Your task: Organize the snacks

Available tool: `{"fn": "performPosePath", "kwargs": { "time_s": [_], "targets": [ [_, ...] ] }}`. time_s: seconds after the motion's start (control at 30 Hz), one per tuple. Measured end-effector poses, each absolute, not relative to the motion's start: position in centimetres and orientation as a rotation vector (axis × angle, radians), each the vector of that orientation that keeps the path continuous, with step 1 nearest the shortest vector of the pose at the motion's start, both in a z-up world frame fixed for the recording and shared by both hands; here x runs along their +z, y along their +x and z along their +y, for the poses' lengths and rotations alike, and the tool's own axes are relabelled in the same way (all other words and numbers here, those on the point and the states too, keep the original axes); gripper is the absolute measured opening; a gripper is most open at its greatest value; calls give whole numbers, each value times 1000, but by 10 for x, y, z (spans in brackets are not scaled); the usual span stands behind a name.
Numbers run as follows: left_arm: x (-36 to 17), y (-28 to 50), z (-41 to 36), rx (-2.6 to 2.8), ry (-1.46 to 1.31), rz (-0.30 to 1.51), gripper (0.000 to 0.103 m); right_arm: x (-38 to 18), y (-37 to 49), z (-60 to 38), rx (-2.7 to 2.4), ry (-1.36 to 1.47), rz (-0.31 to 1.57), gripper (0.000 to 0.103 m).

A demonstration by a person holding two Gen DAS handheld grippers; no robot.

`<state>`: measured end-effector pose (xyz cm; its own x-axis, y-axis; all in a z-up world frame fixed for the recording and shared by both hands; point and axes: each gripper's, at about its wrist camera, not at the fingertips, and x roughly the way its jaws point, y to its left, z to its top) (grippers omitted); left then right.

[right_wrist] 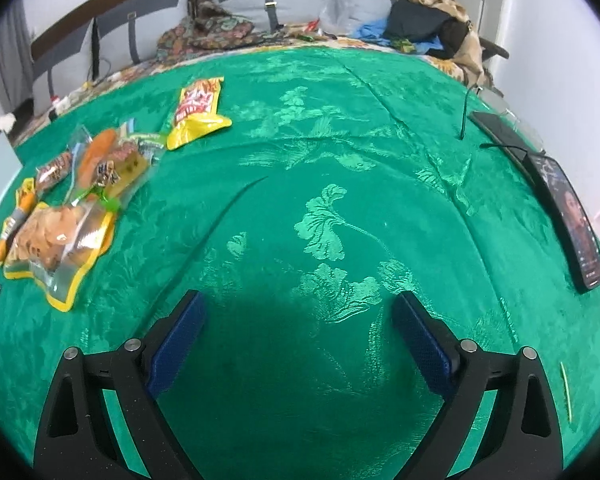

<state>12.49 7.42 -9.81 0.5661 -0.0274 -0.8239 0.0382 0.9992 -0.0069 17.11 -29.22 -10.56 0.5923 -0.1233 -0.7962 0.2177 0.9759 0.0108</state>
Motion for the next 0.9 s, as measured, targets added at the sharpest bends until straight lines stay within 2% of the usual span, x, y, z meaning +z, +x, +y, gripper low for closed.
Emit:
{"fn": "performPosePath", "kwargs": {
  "time_s": [0.9],
  "targets": [
    [-98, 125, 75, -39, 13, 968, 103, -106, 170, -295, -198, 114, 917, 98]
  ]
}}
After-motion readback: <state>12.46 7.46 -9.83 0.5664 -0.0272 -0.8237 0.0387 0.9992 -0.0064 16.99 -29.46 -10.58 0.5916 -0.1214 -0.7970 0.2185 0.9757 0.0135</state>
